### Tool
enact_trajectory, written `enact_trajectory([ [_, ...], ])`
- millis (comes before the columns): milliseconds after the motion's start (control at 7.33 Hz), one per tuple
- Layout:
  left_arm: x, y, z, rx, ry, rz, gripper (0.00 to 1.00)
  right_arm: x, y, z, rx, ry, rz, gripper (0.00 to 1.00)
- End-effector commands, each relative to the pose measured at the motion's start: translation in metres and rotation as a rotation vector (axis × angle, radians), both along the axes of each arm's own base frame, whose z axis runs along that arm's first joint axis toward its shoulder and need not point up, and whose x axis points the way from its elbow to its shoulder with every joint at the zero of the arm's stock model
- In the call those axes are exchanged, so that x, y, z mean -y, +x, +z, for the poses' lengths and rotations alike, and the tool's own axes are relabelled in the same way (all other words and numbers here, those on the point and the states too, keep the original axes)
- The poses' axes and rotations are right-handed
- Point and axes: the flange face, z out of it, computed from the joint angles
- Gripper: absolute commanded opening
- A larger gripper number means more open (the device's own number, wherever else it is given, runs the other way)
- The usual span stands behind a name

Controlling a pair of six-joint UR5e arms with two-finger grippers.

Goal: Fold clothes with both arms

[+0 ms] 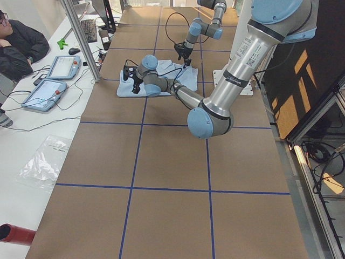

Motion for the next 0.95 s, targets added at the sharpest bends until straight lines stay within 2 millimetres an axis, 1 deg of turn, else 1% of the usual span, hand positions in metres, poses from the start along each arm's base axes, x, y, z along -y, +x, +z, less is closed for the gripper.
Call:
enact_trajectory([
  [0, -0.002, 0.005, -0.004, -0.001, 0.000, 0.005, 0.99, 0.000, 0.017, 0.013, -0.012, -0.008, -0.004, 1.00],
  [409, -0.002, 0.005, -0.004, 0.001, 0.000, 0.006, 0.99, -0.003, 0.011, -0.002, 0.021, -0.003, -0.002, 1.00],
  [818, -0.002, 0.005, -0.004, 0.001, 0.001, 0.008, 0.99, -0.009, 0.004, -0.006, 0.030, -0.006, -0.017, 1.00],
])
